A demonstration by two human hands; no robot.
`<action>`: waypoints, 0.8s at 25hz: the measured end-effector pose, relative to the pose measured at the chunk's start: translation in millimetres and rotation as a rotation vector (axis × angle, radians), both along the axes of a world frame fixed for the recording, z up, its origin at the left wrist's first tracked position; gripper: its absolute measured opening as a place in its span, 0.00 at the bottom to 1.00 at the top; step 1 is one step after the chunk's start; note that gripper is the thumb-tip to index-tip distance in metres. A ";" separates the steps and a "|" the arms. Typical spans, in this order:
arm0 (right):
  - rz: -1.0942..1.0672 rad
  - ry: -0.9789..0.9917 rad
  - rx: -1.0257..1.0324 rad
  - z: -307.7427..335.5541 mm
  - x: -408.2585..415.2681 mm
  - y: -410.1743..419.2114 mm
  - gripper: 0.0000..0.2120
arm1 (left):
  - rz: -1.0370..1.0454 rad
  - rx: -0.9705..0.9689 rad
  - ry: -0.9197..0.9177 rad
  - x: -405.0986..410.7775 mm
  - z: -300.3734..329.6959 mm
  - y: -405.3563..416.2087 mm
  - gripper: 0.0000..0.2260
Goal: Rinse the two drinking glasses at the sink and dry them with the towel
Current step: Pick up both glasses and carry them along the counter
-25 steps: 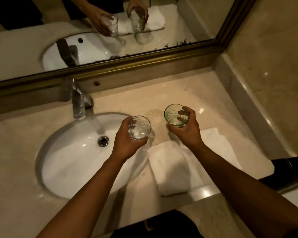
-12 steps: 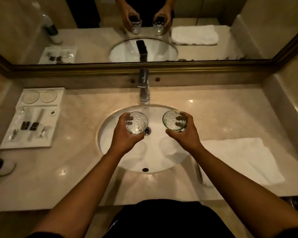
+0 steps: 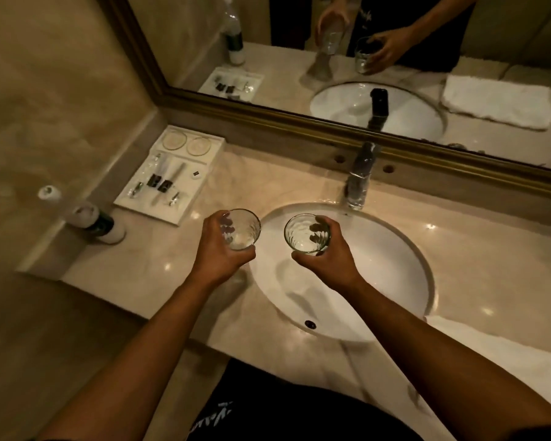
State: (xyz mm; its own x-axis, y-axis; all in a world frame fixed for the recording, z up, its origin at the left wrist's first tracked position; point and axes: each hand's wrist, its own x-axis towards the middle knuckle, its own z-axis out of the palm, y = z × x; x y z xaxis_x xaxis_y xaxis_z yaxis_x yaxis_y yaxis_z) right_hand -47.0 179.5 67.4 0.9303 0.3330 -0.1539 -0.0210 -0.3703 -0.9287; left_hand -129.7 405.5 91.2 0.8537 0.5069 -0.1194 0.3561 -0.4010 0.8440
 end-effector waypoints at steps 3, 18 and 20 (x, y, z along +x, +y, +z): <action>0.030 0.003 -0.002 2.6 0.0 36.9 0.43 | 0.049 0.022 0.013 -3.4 2.3 40.0 0.43; -0.080 0.001 -0.076 12.2 37.6 257.5 0.44 | 0.012 0.129 0.068 85.7 4.5 245.4 0.43; -0.069 0.007 -0.073 12.7 54.0 279.1 0.44 | 0.070 0.118 0.083 102.0 2.0 260.8 0.42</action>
State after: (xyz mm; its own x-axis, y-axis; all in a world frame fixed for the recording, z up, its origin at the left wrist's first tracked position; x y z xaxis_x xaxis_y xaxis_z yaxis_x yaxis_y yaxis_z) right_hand 7.0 458.6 80.2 0.9494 0.2557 -0.1821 -0.0554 -0.4345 -0.8990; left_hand -27.7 666.3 93.2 0.8057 0.5792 -0.1243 0.4531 -0.4673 0.7592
